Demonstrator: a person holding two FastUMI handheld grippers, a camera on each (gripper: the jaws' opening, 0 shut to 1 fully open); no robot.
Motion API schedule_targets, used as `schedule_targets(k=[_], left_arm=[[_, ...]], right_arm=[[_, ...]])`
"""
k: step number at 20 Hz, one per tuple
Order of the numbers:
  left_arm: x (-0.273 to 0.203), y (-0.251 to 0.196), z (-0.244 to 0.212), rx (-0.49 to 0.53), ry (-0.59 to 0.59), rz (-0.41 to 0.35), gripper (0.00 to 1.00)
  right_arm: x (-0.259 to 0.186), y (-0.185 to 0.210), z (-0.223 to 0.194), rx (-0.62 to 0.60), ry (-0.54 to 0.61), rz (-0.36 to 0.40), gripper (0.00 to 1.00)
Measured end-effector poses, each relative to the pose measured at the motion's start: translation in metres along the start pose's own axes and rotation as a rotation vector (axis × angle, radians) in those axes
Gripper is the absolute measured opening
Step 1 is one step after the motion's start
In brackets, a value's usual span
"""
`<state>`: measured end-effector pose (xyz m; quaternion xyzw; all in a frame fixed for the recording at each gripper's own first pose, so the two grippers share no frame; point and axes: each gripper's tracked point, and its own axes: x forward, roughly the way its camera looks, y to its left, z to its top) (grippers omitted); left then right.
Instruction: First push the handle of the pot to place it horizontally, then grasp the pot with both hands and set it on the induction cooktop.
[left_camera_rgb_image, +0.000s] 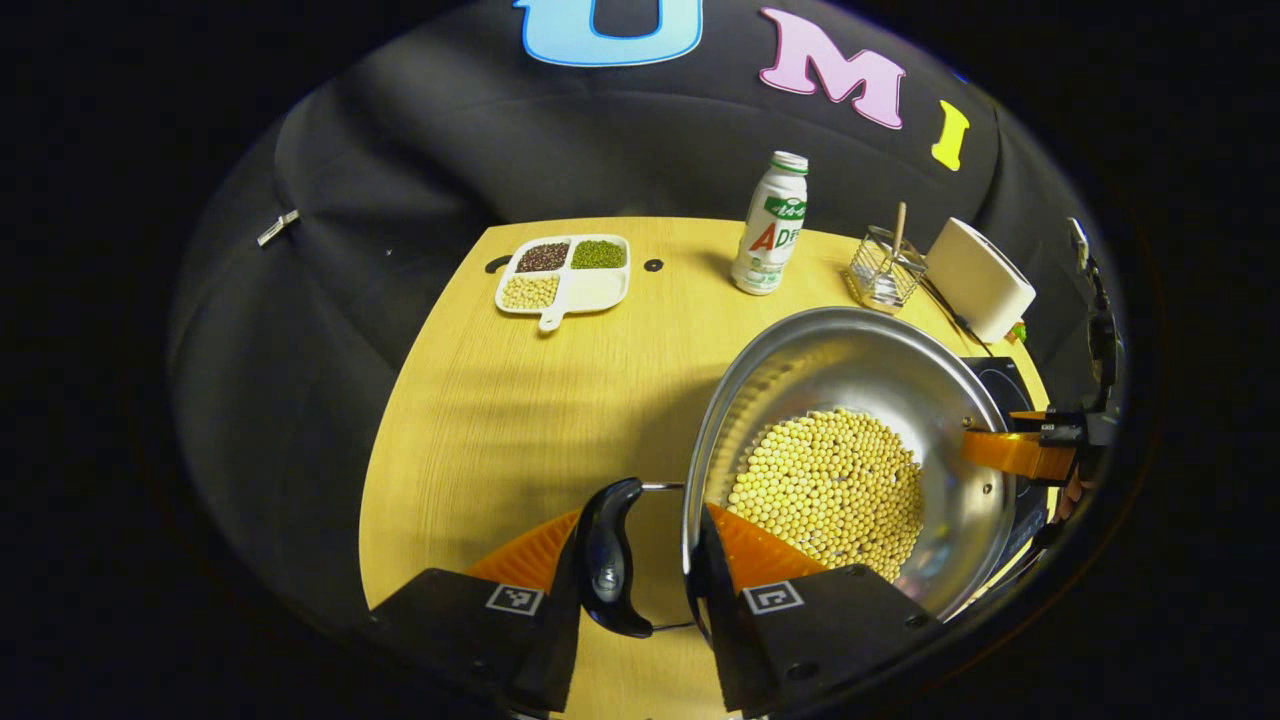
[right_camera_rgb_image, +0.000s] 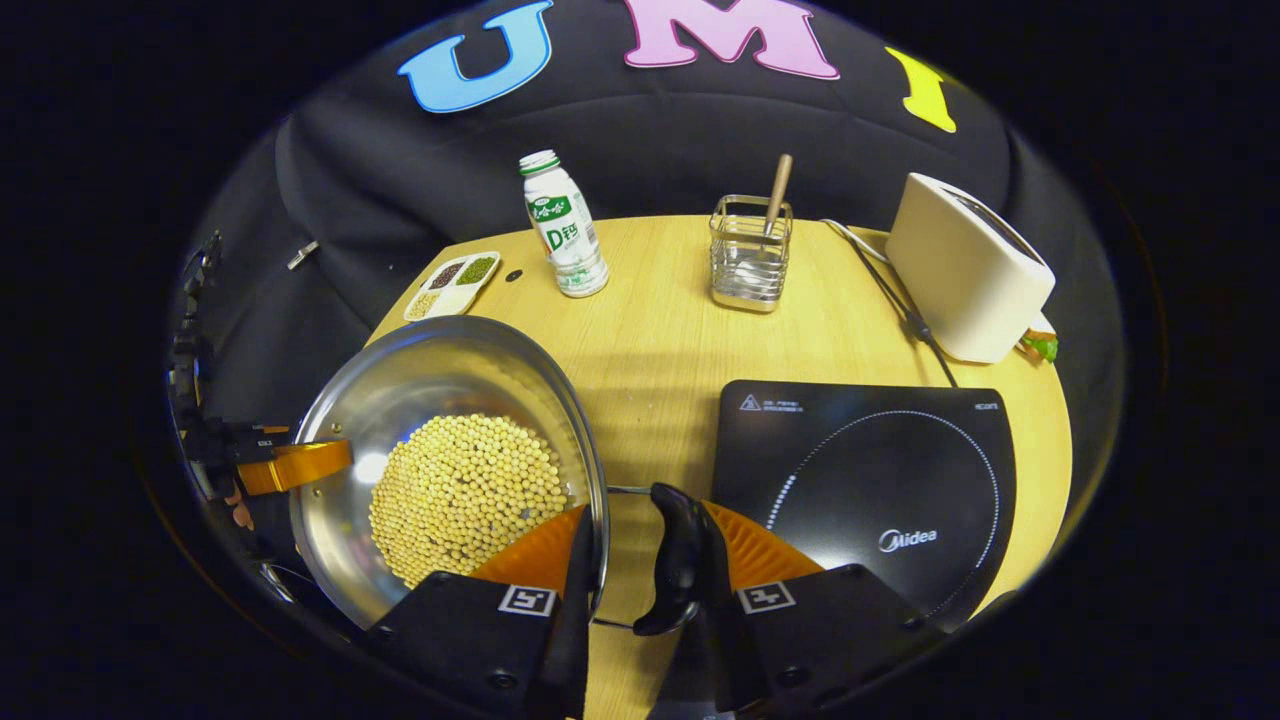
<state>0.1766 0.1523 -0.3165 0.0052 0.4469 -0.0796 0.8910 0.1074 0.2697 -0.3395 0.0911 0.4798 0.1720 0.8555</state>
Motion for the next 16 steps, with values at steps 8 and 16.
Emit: schedule_targets(k=[8, 16], left_arm=[[-0.028, -0.085, 0.028, 0.064, -0.050, -0.040, 0.58], [-0.022, -0.188, 0.039, 0.086, -0.044, -0.105, 0.58]], right_arm=[[-0.056, -0.071, 0.009, 0.059, -0.069, -0.037, 0.51], [-0.089, -0.164, 0.006, 0.080, -0.074, -0.098, 0.46]])
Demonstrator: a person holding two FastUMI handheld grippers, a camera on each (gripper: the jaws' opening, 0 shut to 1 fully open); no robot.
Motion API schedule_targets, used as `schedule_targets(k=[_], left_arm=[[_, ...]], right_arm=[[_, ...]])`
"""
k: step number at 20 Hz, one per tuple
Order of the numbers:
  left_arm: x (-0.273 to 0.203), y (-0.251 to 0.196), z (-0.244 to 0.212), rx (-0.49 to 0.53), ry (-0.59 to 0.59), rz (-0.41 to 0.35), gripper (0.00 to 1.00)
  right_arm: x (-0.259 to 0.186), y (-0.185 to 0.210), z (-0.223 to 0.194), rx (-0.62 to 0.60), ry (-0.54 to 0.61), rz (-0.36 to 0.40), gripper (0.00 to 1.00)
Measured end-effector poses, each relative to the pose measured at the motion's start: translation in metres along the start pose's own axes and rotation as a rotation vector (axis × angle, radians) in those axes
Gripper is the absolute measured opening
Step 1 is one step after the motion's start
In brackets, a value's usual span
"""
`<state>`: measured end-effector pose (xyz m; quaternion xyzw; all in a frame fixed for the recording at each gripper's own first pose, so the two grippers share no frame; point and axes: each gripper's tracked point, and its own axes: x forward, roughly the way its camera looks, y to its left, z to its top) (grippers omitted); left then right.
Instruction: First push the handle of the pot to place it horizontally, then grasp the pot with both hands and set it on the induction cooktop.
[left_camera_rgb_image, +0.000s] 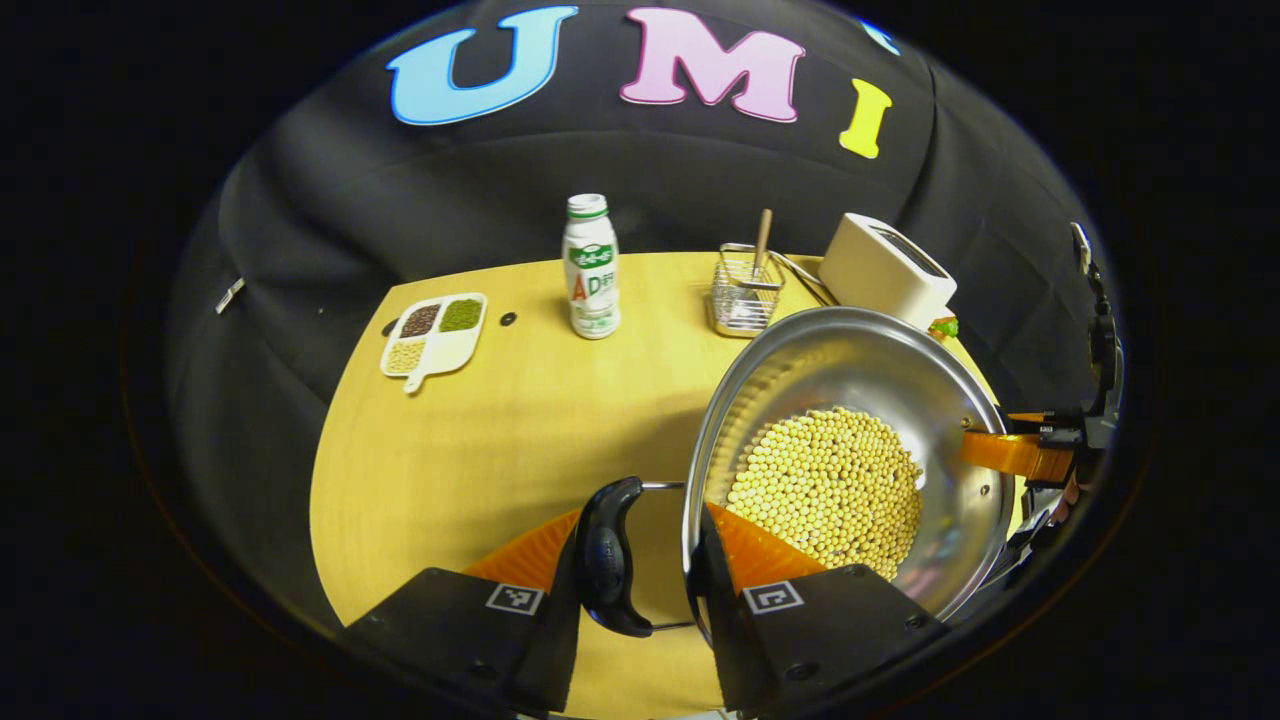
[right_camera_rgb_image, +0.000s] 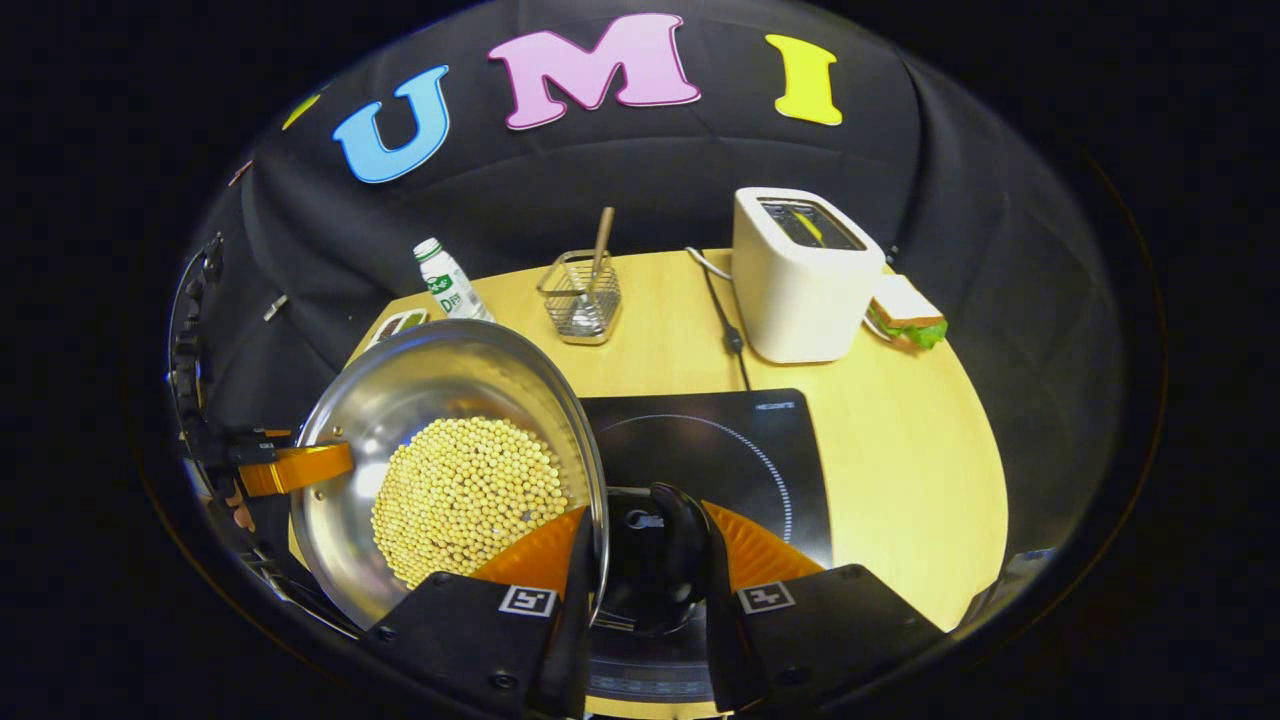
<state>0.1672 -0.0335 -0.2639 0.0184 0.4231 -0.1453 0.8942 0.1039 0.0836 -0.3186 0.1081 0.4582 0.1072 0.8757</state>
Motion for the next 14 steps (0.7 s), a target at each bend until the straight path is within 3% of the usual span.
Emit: schedule_targets(k=[1, 3, 4, 7, 8, 9, 14], left_arm=[[0.004, -0.012, 0.002, -0.004, 0.002, -0.009, 0.58], [0.014, -0.034, 0.006, -0.006, 0.006, -0.025, 0.58], [0.017, -0.045, 0.008, -0.003, 0.009, -0.029, 0.58], [0.033, -0.073, 0.012, 0.006, 0.022, -0.041, 0.60], [0.037, -0.082, 0.012, 0.007, 0.027, -0.045, 0.58], [0.042, -0.090, 0.013, 0.009, 0.030, -0.049, 0.60], [0.062, -0.116, 0.015, 0.020, 0.043, -0.049, 0.58]], right_arm=[[-0.002, -0.012, 0.002, 0.002, 0.000, -0.007, 0.50], [-0.003, -0.034, 0.004, 0.003, -0.001, -0.020, 0.46], [-0.002, -0.047, 0.004, 0.006, 0.003, -0.026, 0.50], [0.000, -0.078, 0.002, 0.022, 0.016, -0.040, 0.51], [0.000, -0.088, 0.002, 0.026, 0.020, -0.044, 0.46], [0.002, -0.097, 0.001, 0.029, 0.024, -0.048, 0.50], [0.014, -0.124, -0.003, 0.047, 0.042, -0.054, 0.50]])
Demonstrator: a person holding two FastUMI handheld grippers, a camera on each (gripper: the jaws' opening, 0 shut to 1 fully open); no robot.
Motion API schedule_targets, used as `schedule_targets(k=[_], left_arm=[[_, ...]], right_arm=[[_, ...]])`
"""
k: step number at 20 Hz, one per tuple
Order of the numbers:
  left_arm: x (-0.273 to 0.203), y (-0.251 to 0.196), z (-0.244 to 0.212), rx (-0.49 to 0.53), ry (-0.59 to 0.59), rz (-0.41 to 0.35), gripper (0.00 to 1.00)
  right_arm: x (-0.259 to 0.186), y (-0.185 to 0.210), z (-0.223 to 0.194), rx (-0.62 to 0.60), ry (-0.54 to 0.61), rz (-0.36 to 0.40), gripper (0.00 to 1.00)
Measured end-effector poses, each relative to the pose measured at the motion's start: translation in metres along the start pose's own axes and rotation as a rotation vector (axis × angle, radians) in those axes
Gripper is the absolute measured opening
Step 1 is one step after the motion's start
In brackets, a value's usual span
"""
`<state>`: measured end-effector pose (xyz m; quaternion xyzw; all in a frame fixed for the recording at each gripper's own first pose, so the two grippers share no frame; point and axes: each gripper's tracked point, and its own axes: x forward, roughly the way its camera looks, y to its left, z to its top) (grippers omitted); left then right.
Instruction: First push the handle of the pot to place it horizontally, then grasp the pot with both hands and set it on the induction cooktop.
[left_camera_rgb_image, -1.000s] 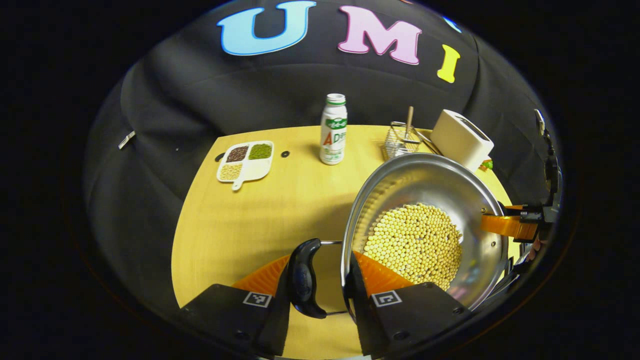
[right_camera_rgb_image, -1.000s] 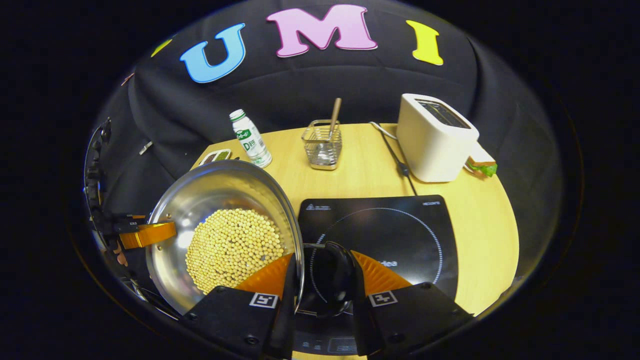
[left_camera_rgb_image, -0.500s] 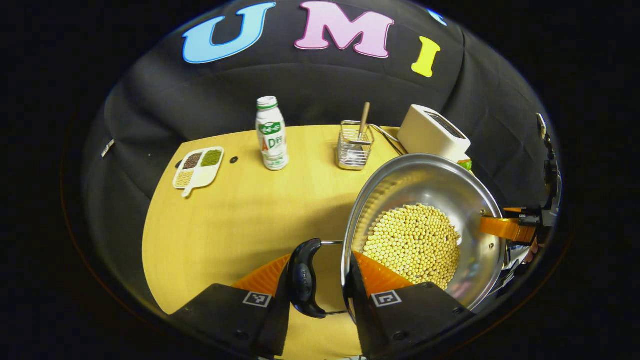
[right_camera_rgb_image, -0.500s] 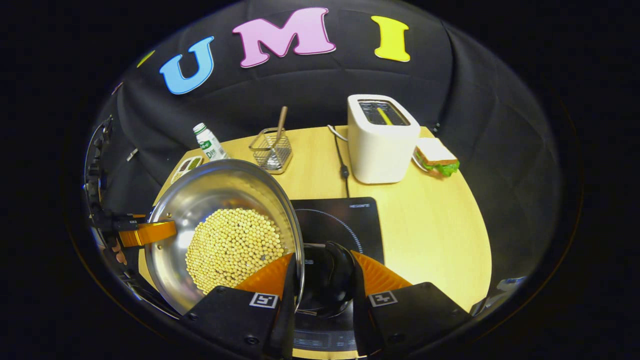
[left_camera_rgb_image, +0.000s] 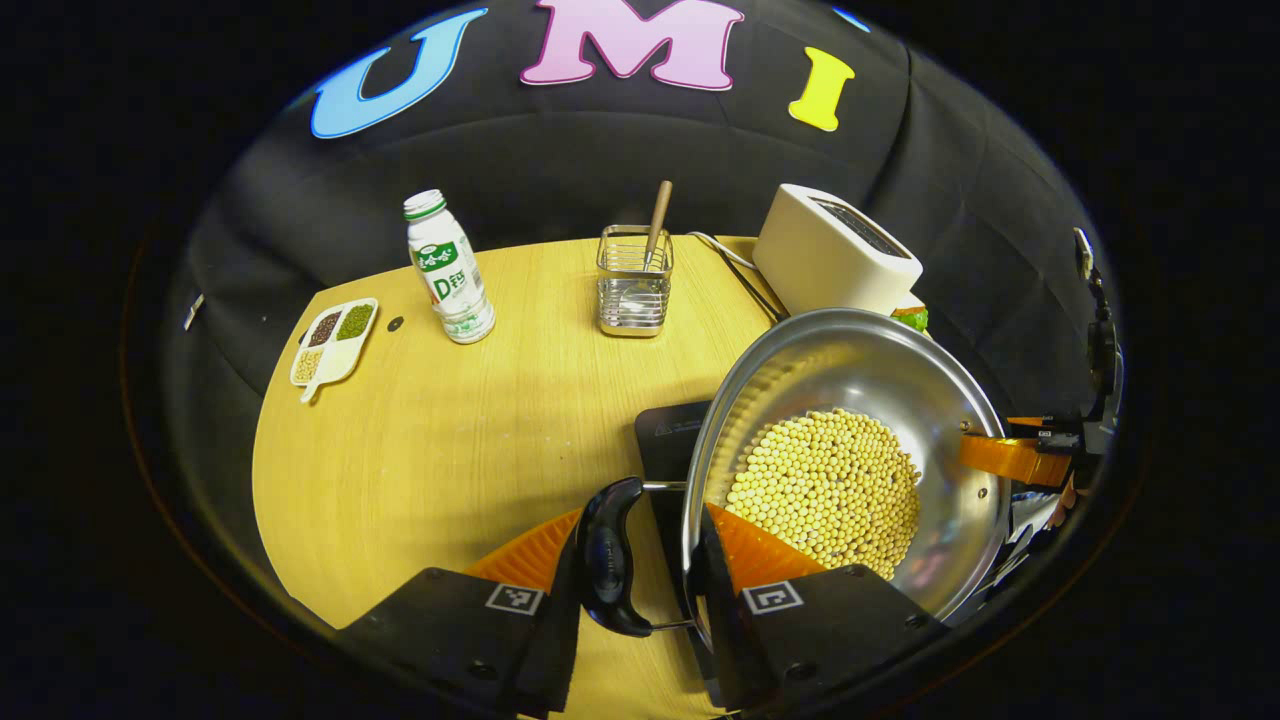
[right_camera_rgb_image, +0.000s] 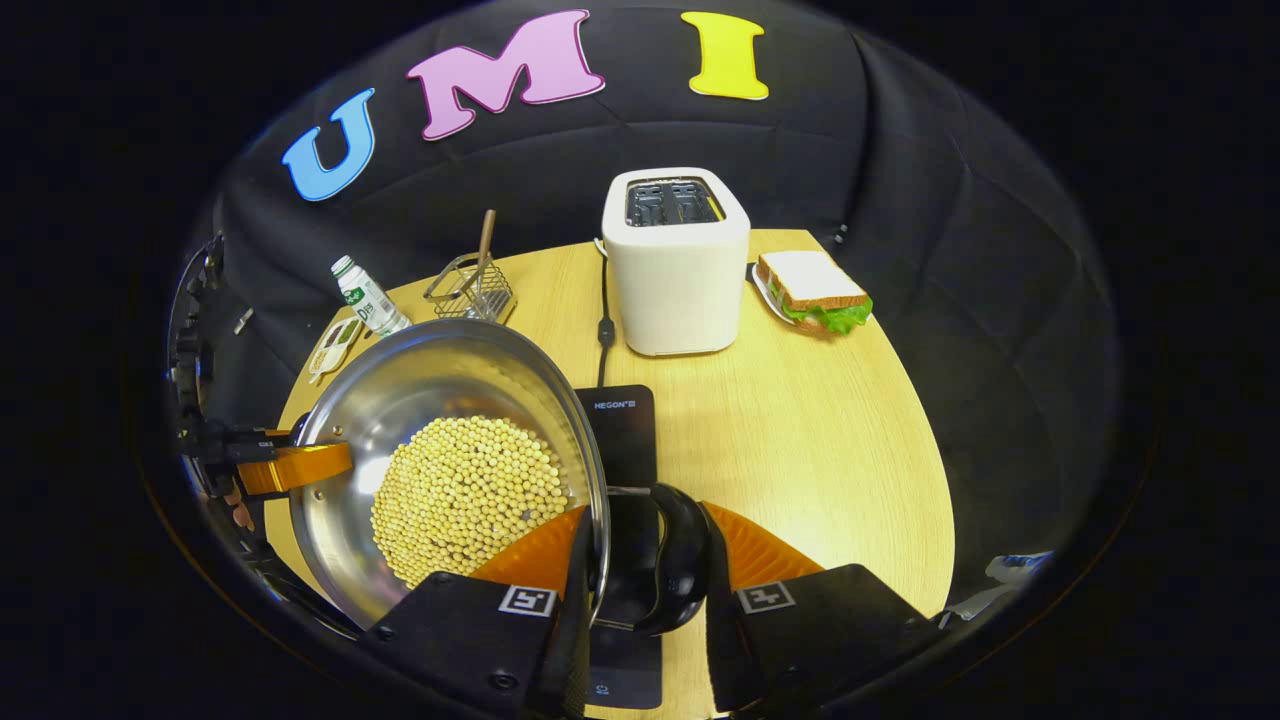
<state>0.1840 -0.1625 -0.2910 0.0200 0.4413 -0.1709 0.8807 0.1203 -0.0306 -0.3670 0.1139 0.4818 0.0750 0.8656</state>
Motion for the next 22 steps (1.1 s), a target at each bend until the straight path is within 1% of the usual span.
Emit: schedule_targets(k=[1, 2, 3, 5, 9, 11, 14, 18, 19, 20, 21, 22], left_arm=[[0.002, 0.000, -0.001, 0.001, 0.005, 0.003, 0.58], [0.004, -0.001, -0.001, 0.000, 0.009, 0.006, 0.58], [0.005, -0.002, -0.002, -0.002, 0.014, 0.008, 0.58], [0.009, -0.003, -0.002, -0.011, 0.020, 0.011, 0.58], [0.019, 0.002, -0.008, -0.021, 0.034, 0.012, 0.55], [0.021, 0.001, -0.011, -0.029, 0.033, 0.006, 0.58], [0.022, 0.001, -0.013, -0.047, 0.034, -0.005, 0.58], [0.023, 0.001, -0.014, -0.041, 0.038, -0.008, 0.59], [0.022, 0.001, -0.014, -0.043, 0.038, -0.008, 0.59], [0.023, 0.001, -0.014, -0.045, 0.038, -0.008, 0.59], [0.023, 0.001, -0.014, -0.047, 0.038, -0.008, 0.57], [0.023, 0.001, -0.015, -0.051, 0.040, -0.009, 0.59]], right_arm=[[0.003, -0.002, -0.001, 0.002, 0.005, 0.002, 0.46], [0.006, -0.004, -0.001, 0.002, 0.010, 0.003, 0.46], [0.009, -0.005, -0.002, 0.003, 0.016, 0.005, 0.50], [0.015, -0.005, -0.003, 0.004, 0.023, 0.008, 0.51], [0.019, -0.003, -0.009, -0.001, 0.036, 0.010, 0.51], [0.023, -0.004, -0.007, -0.006, 0.025, 0.009, 0.51], [0.020, -0.004, -0.006, -0.013, 0.022, 0.008, 0.50], [0.020, -0.004, -0.007, -0.014, 0.020, 0.008, 0.51], [0.020, -0.005, -0.007, -0.013, 0.019, 0.008, 0.46], [0.020, -0.005, -0.008, -0.011, 0.018, 0.009, 0.51], [0.020, -0.005, -0.008, -0.010, 0.019, 0.011, 0.51], [0.021, -0.005, -0.007, -0.008, 0.019, 0.012, 0.51]])
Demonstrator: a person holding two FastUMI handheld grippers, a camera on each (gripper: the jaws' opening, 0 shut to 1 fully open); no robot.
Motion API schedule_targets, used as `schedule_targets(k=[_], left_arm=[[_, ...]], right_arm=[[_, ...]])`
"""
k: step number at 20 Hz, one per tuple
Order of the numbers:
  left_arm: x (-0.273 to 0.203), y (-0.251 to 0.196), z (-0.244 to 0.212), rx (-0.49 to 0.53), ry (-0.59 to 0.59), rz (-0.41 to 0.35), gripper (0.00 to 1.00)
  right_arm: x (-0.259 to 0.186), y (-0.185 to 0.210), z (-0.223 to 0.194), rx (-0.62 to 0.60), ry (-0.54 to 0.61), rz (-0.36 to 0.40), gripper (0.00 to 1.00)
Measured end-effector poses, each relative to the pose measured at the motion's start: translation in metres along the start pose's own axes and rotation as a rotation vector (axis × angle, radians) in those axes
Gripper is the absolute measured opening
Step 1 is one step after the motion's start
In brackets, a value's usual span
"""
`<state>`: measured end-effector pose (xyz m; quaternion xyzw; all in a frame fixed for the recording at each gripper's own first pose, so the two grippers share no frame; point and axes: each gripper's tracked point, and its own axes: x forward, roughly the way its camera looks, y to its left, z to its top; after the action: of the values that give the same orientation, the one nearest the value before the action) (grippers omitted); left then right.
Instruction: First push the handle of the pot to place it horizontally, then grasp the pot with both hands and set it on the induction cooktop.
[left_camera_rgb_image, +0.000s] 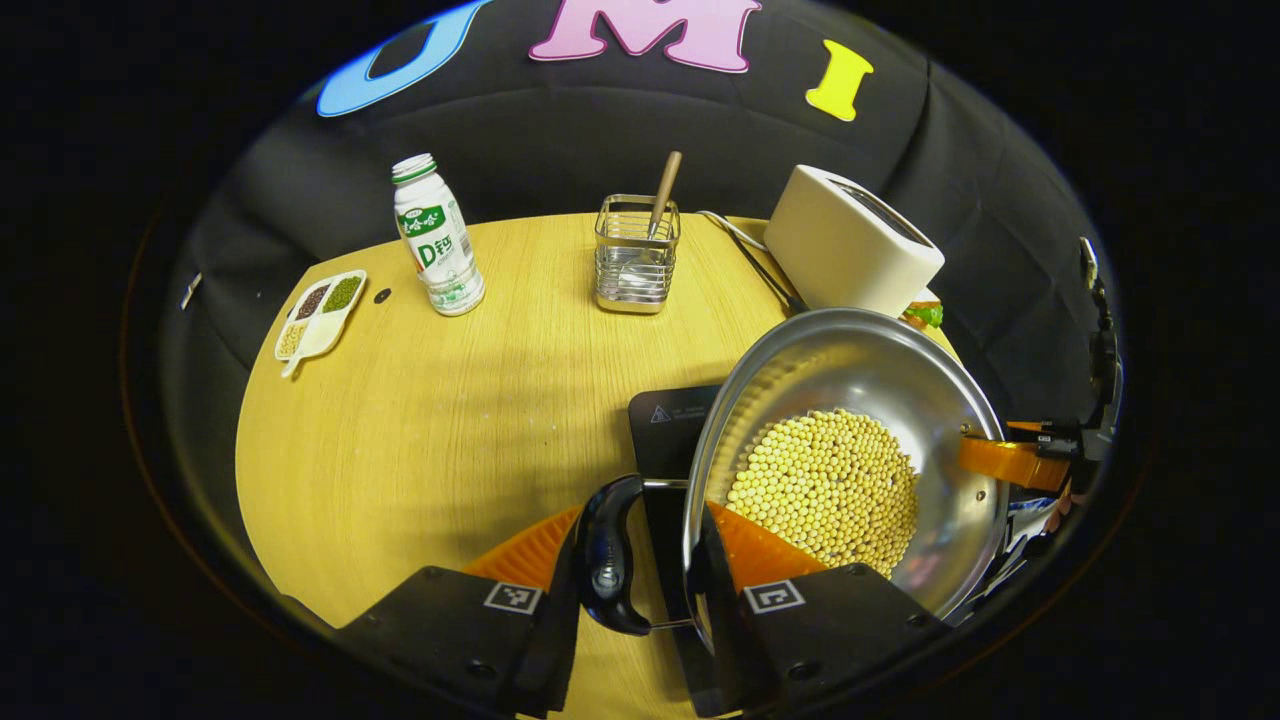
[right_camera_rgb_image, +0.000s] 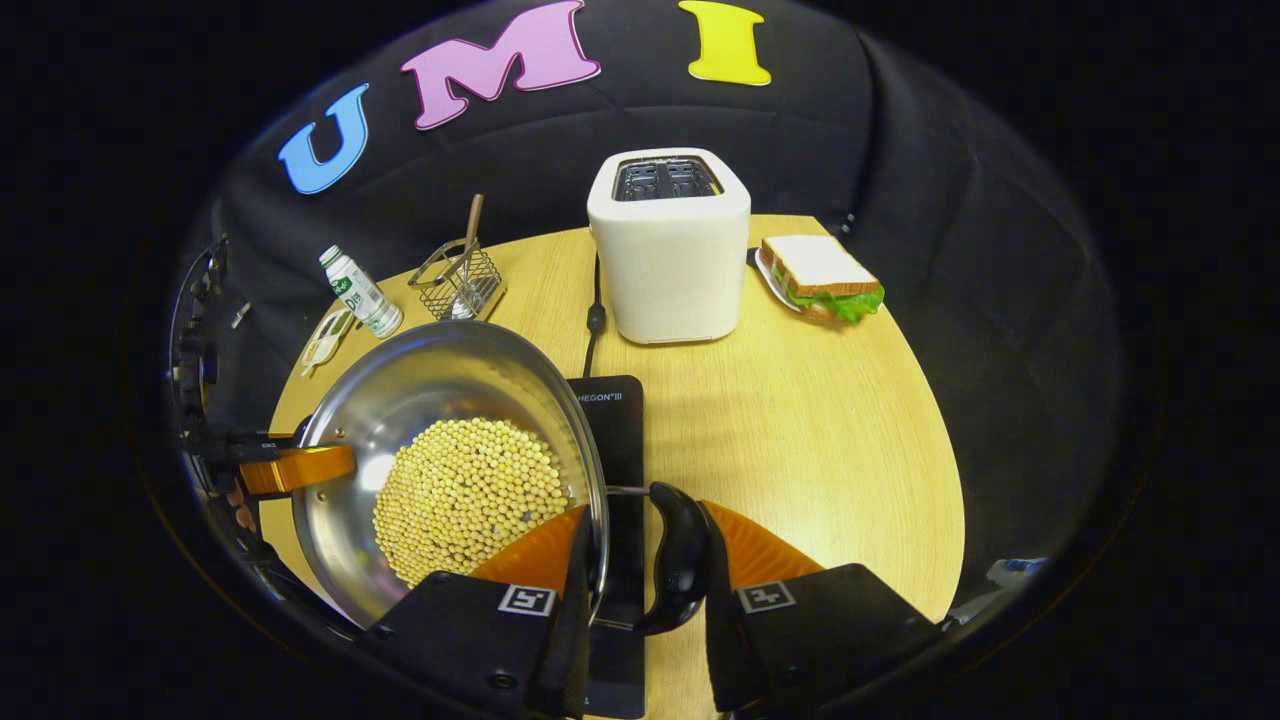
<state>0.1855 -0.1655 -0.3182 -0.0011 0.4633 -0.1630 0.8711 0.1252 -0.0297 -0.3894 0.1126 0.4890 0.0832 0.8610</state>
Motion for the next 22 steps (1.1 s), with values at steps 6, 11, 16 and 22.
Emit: schedule_targets(k=[6, 11, 16, 22], left_arm=[[0.002, -0.002, -0.006, 0.019, 0.027, 0.024, 0.74], [0.000, -0.009, -0.008, 0.098, 0.029, 0.051, 0.96], [-0.005, -0.008, -0.005, 0.110, 0.017, 0.056, 0.95], [-0.036, -0.007, 0.008, 0.114, -0.081, 0.067, 0.96]], right_arm=[[0.000, 0.000, 0.002, 0.004, -0.020, -0.005, 0.64], [0.001, 0.001, -0.001, 0.070, -0.008, 0.017, 0.99], [-0.008, -0.002, 0.001, 0.056, -0.036, -0.002, 0.99], [-0.038, 0.001, 0.020, 0.066, -0.131, 0.000, 0.99]])
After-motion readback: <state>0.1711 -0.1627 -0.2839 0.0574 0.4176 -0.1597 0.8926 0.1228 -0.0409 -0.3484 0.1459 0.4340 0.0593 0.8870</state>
